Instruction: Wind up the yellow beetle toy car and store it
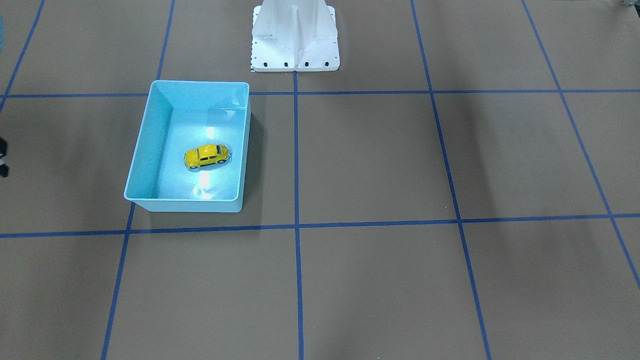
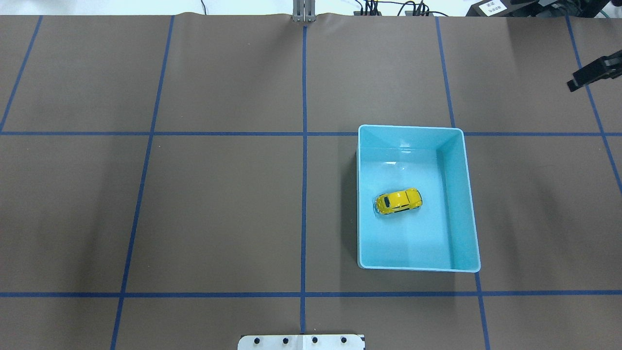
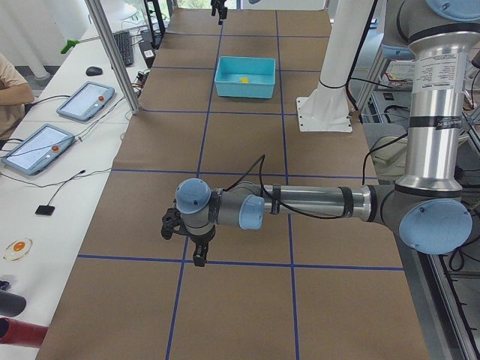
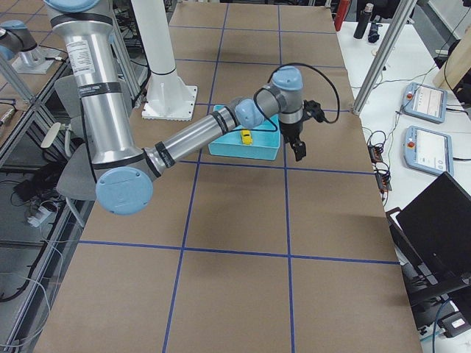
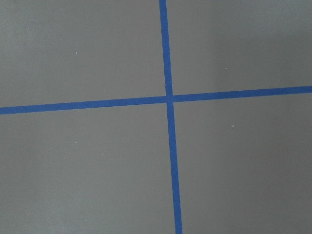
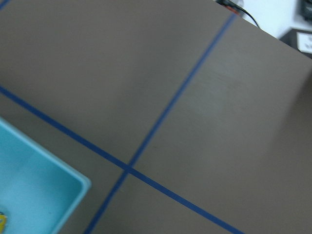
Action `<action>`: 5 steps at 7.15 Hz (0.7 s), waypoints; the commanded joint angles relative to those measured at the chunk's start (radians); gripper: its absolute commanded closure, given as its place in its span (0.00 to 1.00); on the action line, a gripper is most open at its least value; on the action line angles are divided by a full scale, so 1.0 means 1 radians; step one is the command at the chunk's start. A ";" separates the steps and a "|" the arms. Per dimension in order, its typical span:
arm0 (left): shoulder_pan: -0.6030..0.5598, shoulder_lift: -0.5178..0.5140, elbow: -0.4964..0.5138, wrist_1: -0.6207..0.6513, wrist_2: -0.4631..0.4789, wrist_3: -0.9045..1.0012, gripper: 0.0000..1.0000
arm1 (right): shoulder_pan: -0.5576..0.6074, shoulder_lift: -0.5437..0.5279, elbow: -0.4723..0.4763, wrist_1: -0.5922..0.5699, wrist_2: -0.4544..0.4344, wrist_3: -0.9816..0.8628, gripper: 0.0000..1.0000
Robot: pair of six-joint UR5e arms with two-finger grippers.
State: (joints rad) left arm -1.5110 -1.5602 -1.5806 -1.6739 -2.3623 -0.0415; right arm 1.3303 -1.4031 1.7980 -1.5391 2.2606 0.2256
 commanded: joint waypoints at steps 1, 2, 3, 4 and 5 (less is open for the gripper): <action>0.000 0.000 0.004 0.000 0.000 0.000 0.00 | 0.081 -0.063 -0.108 0.008 0.057 -0.008 0.00; 0.000 0.000 0.004 0.000 0.000 0.000 0.00 | 0.099 -0.079 -0.106 0.008 0.062 -0.003 0.00; 0.000 0.000 0.005 -0.001 0.000 0.000 0.00 | 0.105 -0.094 -0.106 0.008 0.062 -0.005 0.00; 0.000 0.000 -0.001 -0.001 0.000 0.000 0.00 | 0.118 -0.123 -0.094 0.010 0.065 -0.006 0.00; 0.000 0.000 0.004 -0.001 0.000 0.002 0.00 | 0.121 -0.125 -0.091 0.011 0.066 -0.009 0.00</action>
State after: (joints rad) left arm -1.5110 -1.5600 -1.5786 -1.6749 -2.3623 -0.0410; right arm 1.4427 -1.5137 1.7013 -1.5296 2.3244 0.2193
